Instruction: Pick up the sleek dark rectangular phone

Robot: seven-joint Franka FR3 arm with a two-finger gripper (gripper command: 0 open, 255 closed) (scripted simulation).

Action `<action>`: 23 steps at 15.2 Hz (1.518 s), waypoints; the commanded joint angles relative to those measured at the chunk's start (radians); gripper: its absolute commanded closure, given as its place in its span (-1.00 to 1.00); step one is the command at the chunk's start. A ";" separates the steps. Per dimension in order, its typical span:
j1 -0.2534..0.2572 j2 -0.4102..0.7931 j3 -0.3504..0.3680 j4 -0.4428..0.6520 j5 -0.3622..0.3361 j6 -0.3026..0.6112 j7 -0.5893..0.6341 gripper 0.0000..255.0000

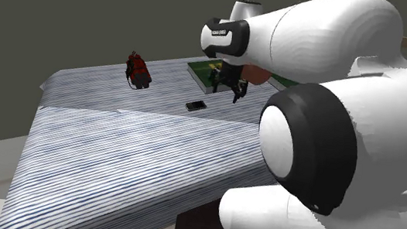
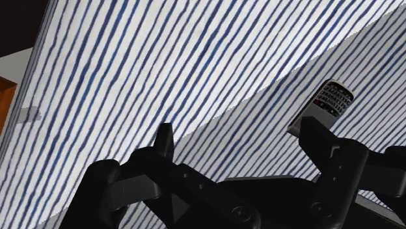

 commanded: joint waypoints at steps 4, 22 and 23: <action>-0.015 0.193 0.080 0.092 -0.025 0.091 0.190 -1.00; 0.061 0.802 0.110 0.507 -0.240 0.219 0.704 -1.00; 0.061 0.809 0.109 0.502 -0.242 0.231 0.705 -1.00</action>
